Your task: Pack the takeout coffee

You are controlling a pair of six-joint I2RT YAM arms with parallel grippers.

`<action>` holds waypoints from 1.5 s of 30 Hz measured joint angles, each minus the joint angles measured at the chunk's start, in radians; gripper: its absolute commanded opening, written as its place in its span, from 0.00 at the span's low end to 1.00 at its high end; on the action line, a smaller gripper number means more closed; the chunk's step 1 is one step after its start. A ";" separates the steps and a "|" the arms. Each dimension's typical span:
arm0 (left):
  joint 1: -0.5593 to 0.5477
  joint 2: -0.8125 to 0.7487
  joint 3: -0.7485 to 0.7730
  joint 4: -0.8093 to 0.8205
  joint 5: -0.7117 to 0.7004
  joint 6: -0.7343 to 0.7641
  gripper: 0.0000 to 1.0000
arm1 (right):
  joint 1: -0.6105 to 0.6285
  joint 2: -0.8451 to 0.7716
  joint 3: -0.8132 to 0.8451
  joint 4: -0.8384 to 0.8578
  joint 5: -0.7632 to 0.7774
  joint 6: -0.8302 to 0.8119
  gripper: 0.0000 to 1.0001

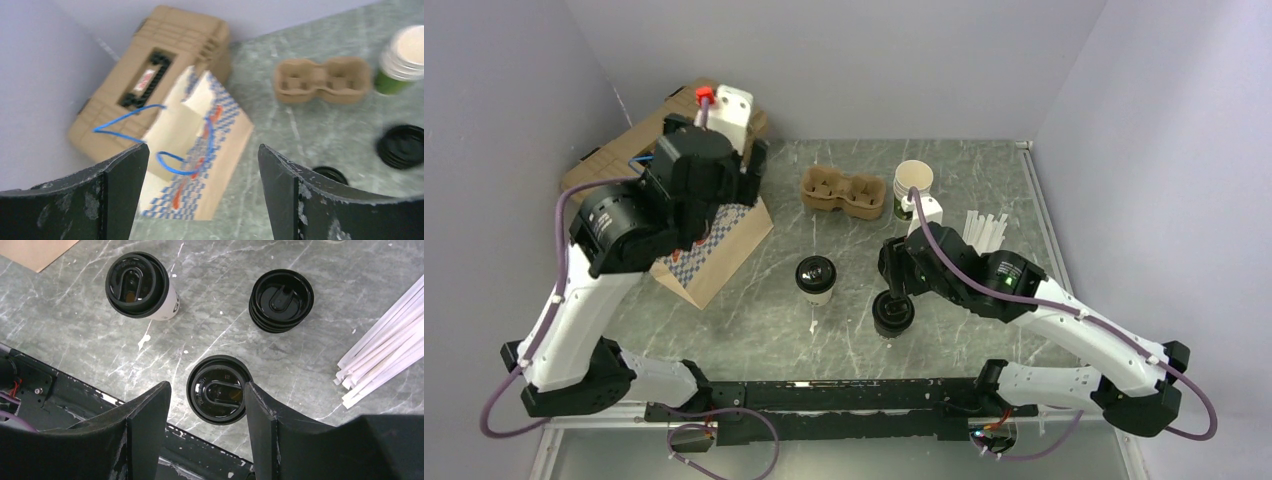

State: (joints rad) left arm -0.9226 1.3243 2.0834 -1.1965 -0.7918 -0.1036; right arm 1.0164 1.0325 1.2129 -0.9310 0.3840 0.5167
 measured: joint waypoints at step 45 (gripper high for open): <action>1.089 0.113 -0.328 0.074 0.692 -0.090 0.70 | 0.000 -0.027 -0.092 0.148 -0.170 -0.126 0.62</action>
State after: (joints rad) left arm 0.1669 1.4368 1.7550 -1.1225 -0.0994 -0.1936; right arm 1.0164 1.0058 1.1206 -0.7834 0.2142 0.3904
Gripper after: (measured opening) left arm 0.730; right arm 0.615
